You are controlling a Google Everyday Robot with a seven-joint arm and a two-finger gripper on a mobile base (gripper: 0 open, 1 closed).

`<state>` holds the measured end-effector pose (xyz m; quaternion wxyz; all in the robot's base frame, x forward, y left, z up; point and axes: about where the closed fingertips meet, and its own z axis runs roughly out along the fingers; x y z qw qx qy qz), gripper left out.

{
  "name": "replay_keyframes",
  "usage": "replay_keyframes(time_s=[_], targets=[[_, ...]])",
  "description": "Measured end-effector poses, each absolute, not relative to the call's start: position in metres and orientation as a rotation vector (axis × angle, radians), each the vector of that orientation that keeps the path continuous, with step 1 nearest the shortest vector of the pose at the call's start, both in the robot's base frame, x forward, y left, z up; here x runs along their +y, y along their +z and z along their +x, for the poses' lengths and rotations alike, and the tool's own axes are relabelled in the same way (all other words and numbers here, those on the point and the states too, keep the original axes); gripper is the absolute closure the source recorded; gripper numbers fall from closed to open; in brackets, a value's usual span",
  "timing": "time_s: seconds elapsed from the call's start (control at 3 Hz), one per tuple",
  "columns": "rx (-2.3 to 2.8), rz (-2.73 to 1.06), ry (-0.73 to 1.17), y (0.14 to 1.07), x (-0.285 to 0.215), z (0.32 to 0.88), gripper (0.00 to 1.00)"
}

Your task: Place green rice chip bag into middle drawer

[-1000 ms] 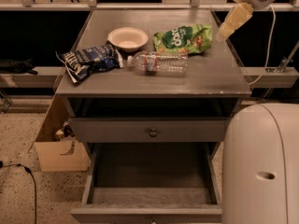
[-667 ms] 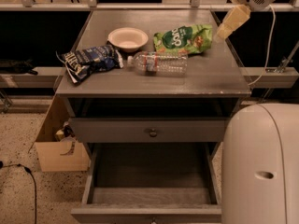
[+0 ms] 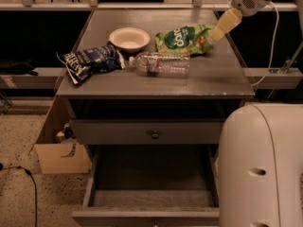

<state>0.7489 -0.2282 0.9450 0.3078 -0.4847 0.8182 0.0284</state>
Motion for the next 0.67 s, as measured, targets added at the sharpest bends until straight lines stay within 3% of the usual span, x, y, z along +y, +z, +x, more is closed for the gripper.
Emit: replay_keyframes(time_s=[0.67], targets=[[2.229, -1.238, -0.030, 0.9307, -0.2214, 0.7766, 0.00]])
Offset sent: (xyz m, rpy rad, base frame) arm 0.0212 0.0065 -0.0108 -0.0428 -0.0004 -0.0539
